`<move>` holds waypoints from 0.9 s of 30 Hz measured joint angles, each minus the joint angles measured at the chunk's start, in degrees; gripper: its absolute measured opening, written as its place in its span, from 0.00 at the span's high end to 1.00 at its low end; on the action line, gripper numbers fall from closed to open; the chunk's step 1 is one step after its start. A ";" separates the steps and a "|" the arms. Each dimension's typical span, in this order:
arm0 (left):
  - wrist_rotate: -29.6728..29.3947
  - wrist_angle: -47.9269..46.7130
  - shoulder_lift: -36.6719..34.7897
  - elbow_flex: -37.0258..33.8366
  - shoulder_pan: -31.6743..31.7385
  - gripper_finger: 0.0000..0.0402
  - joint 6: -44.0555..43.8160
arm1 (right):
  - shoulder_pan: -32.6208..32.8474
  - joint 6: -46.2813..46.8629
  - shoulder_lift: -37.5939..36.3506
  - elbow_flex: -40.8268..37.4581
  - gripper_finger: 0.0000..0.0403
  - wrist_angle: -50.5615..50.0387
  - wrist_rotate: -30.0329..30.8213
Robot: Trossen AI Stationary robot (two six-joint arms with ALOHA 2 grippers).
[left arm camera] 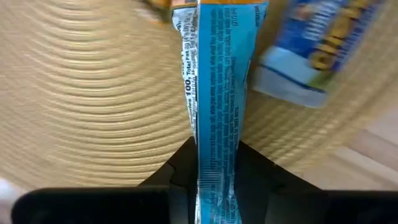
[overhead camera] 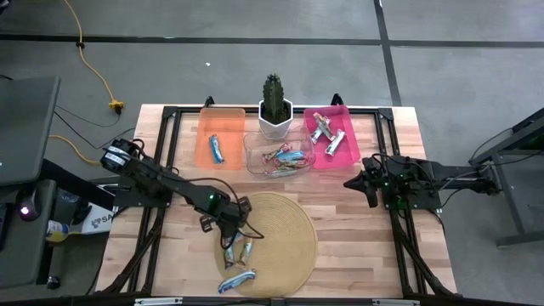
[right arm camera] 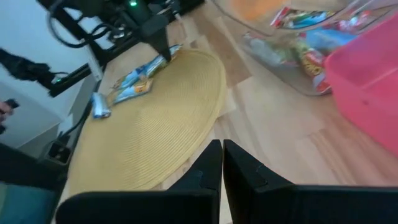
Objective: Pick and place Granola Bars by type
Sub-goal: Put the yellow granola bar into the red bin
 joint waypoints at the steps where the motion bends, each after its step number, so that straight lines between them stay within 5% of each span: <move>1: -0.51 0.05 -0.01 0.52 0.42 0.83 0.00 | 0.00 -0.01 0.00 0.00 1.00 -0.02 0.76; 14: -0.45 -0.82 -2.05 12.73 12.19 0.82 -4.16 | 0.00 0.00 0.00 0.00 1.00 -0.02 2.31; 27: 21.02 19.53 -2.03 30.76 23.18 0.82 -27.79 | 0.00 0.02 0.00 -0.02 1.00 0.01 5.23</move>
